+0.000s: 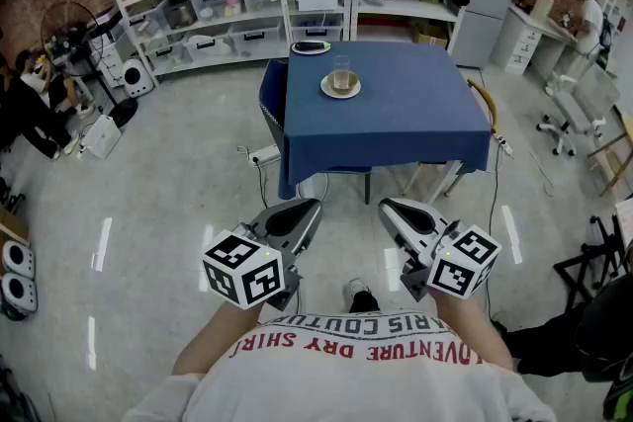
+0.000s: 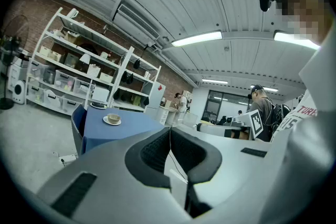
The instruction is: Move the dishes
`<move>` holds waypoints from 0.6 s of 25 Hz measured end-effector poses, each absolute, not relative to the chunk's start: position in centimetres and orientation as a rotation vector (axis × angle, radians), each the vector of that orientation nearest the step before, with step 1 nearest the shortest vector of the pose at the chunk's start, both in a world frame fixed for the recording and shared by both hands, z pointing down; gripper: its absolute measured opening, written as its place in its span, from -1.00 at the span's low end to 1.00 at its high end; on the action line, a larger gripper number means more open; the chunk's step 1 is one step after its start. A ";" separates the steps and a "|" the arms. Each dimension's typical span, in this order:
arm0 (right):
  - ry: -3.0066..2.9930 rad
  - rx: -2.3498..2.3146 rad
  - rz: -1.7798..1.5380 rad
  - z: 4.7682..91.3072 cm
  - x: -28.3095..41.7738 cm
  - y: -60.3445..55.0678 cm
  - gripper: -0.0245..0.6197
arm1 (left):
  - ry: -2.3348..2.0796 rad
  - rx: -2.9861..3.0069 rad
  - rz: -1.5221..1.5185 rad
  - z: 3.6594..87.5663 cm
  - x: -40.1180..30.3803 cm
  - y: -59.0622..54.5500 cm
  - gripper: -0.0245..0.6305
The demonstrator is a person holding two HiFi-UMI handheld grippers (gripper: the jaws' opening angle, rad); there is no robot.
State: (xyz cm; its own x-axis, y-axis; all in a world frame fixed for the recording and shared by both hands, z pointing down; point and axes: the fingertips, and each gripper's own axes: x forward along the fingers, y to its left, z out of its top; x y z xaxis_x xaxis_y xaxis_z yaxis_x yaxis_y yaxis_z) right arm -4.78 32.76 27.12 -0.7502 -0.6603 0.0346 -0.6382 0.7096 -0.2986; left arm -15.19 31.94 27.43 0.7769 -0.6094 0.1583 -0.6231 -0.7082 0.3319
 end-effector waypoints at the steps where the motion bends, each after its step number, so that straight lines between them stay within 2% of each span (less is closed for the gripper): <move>1: 2.838 -1.078 -0.449 27.1 -4.9 32.9 -0.86 | -0.936 2.603 0.051 27.4 -15.3 32.1 -0.84; 15: 2.830 -1.193 -0.453 29.5 -3.9 31.6 -0.85 | -0.919 2.607 0.067 29.7 -15.4 31.6 -0.84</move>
